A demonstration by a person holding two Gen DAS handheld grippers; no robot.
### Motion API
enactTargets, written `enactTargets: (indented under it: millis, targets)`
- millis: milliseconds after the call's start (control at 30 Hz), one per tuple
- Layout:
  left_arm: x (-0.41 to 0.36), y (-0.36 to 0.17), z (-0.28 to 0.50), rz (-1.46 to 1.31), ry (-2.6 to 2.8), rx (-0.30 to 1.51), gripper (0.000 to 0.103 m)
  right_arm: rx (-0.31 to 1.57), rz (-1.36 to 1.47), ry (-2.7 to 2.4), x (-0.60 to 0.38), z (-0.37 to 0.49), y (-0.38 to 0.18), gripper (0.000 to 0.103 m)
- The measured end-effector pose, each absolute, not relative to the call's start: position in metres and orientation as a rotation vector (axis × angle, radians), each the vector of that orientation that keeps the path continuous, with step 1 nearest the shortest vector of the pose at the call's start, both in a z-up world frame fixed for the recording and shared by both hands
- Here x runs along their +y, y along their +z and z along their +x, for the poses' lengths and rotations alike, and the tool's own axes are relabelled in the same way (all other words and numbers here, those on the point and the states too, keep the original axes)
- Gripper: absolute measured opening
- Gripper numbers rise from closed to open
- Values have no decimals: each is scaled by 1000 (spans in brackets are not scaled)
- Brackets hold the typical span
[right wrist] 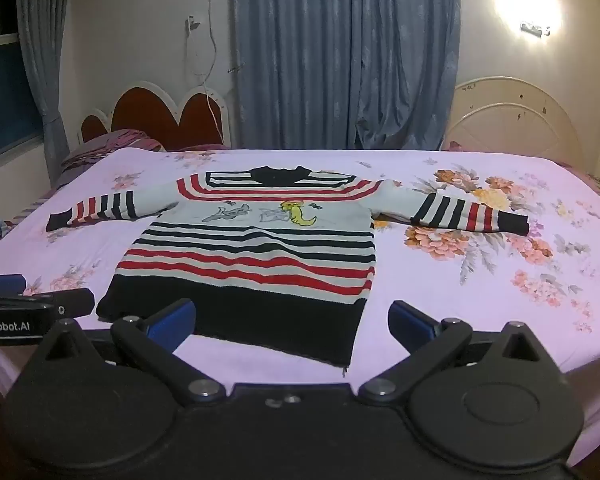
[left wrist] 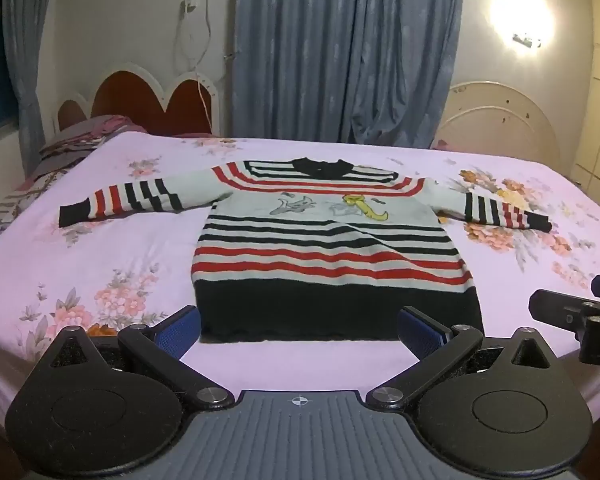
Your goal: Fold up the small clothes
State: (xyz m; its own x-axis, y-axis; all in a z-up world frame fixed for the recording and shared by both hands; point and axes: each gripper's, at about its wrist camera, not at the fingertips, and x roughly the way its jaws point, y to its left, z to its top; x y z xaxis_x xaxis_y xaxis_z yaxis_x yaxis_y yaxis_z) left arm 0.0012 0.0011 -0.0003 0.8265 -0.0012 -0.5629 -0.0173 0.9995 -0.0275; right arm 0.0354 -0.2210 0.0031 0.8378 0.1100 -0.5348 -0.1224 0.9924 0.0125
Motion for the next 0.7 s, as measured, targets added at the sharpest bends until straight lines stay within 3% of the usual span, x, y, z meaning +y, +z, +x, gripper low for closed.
enactTargets:
  millis: [700]
  targets:
    - [7,3,5,-23,28,588,103,554,-23,134,-223,43,8,102]
